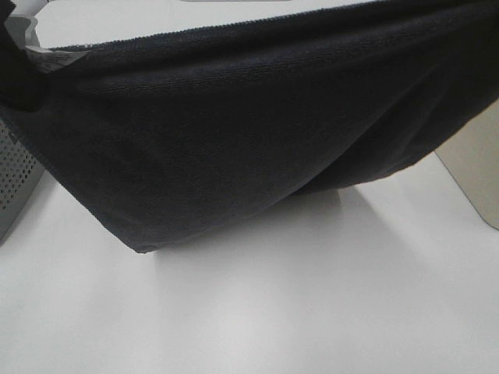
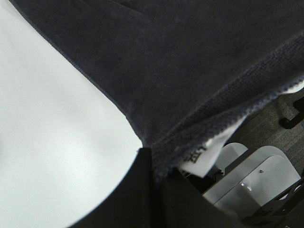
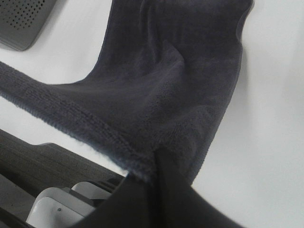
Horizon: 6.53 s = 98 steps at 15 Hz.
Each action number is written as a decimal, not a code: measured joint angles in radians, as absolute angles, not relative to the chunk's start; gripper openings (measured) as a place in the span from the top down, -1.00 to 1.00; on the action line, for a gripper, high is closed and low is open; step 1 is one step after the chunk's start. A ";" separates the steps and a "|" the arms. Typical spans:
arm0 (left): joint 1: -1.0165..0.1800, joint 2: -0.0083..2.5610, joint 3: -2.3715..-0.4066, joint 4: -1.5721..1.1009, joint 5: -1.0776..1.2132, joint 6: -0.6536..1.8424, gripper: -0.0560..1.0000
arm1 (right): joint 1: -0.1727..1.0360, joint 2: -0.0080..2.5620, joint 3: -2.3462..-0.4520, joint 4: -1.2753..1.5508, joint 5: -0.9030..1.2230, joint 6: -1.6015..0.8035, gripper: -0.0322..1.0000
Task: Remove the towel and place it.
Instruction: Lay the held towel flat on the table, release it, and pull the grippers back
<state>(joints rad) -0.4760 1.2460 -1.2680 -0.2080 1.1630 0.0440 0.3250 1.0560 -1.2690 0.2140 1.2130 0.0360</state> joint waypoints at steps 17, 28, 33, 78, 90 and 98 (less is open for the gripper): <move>-0.557 1.155 -0.735 -0.444 1.168 0.066 0.89 | 0.325 0.822 -0.639 0.418 1.195 0.144 0.90; -0.642 1.366 -0.670 -0.484 1.164 0.060 0.89 | 0.324 1.135 -0.577 0.412 1.208 0.012 0.90; -0.642 1.500 -0.707 -0.480 1.150 0.060 0.89 | 0.324 1.285 -0.577 0.395 1.205 -0.040 0.90; -0.244 2.058 -1.643 -0.345 1.115 0.132 -0.46 | 0.077 1.953 -1.626 0.474 1.214 -0.221 -0.47; -0.166 2.459 -2.056 -0.297 1.057 0.140 -0.55 | 0.077 2.540 -2.283 0.311 1.215 -0.135 -0.53; -0.151 2.508 -2.071 -0.307 0.985 0.185 -0.55 | 0.076 2.633 -2.338 0.328 1.215 -0.145 -0.53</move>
<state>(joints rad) -0.1510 2.5080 -2.0710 -0.3070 0.9850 0.1850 0.0760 2.6330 -2.3380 0.3280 1.2150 -0.1450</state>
